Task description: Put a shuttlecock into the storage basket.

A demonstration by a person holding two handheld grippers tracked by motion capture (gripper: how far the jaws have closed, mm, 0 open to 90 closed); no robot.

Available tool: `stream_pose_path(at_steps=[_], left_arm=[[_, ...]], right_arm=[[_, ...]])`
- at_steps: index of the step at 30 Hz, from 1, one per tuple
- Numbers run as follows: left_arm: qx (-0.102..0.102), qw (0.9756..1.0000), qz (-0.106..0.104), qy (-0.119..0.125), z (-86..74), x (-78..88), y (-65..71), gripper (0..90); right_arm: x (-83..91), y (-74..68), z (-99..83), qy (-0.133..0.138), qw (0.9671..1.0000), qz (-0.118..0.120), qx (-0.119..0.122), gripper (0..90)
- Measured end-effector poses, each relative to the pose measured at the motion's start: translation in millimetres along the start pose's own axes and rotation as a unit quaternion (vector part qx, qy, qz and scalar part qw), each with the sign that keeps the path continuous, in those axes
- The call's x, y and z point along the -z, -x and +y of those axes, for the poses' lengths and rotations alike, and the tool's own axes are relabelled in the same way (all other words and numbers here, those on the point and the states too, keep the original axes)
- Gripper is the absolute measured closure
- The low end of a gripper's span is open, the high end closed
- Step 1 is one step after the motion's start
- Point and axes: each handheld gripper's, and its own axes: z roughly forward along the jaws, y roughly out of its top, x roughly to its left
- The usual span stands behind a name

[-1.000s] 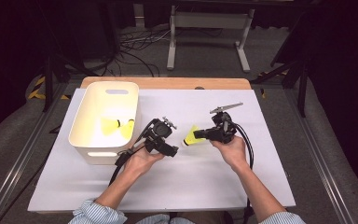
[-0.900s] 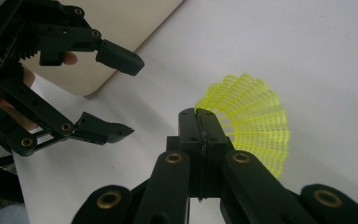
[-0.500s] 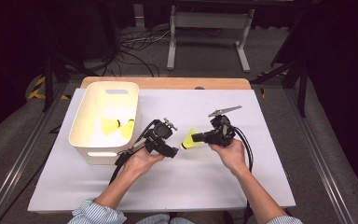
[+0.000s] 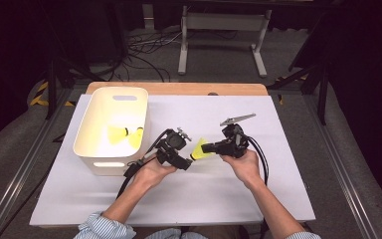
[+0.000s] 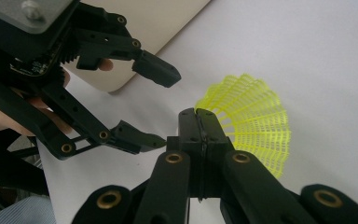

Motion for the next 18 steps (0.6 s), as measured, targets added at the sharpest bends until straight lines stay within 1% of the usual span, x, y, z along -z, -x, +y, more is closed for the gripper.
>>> stream_pose_path(at_steps=[4,10,12,15,18], left_arm=[[0.002,0.9999,-0.010,0.002,0.6,-2.2,-0.1,33.3],[0.002,0.9999,-0.014,0.003,0.9,-3.6,-0.6,35.2],[0.000,0.9998,-0.018,0.002,1.1,-4.5,-0.5,36.4],[0.001,0.9998,-0.017,0.003,1.4,-5.8,0.2,36.9],[0.000,0.9998,-0.019,0.003,1.3,-6.6,0.0,38.8]], right_arm=[[-0.3,-2.5,0.0,0.003,1.0000,0.008,-0.001,90.0],[-0.4,-4.0,0.1,0.006,0.9999,0.015,-0.001,90.0],[-0.6,-5.6,0.2,0.009,0.9997,0.023,-0.002,90.0],[-1.0,-7.7,0.5,0.011,0.9995,0.030,-0.002,90.0],[-1.1,-8.9,0.7,0.012,0.9994,0.033,-0.001,90.0]])
